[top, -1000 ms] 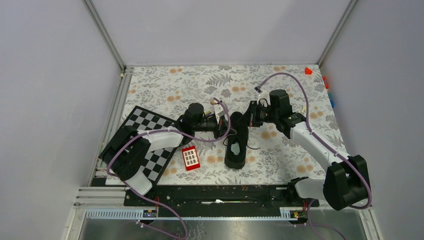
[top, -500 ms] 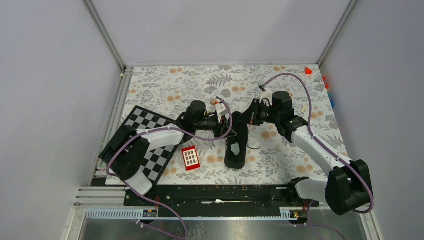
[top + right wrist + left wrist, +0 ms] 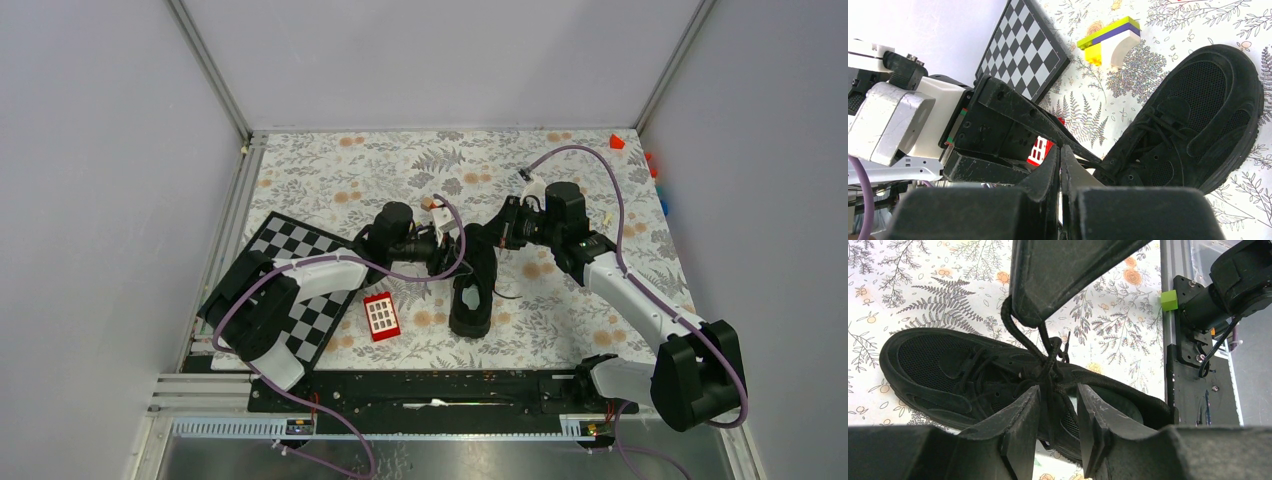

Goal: Tie the shoes
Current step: Wrap the shoelace around the shoelace.

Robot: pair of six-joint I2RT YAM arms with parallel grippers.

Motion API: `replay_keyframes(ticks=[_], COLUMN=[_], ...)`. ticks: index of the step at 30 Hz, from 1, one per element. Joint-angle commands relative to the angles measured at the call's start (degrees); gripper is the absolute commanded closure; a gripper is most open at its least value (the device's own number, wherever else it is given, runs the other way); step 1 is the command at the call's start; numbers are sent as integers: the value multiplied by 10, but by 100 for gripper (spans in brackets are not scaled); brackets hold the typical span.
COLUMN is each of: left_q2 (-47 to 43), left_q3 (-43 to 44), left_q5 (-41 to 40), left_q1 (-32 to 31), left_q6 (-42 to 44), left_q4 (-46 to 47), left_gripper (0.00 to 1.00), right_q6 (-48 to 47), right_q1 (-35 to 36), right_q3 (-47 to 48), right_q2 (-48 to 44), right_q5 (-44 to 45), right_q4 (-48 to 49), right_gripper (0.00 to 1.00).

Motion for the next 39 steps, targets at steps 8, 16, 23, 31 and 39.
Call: replay_keyframes(ticks=[8,16,23,31,39], left_q2=[-12,2,10,20,8], left_q3=[10,30,30,37,26], left_q5=[-21,-41,-49,-70,-79], left_q1=[-9,-23,-22,-23,-22], left_q6=[-55,-77,-113,-107,-100], left_q4=[80,79,105,87,84], left_gripper=[63,70,74,80,100], right_q6=[2,2,2,0,0], right_q1=[-2,-2,-2,-2,-2], right_q3=[2,3,2,2,1], right_q2=[-10,-11,-13,-12,-14], right_q5=[3,3,3,3,7], right_q4=[29,27,26,25,23], right_gripper=[100,100,100,100,100])
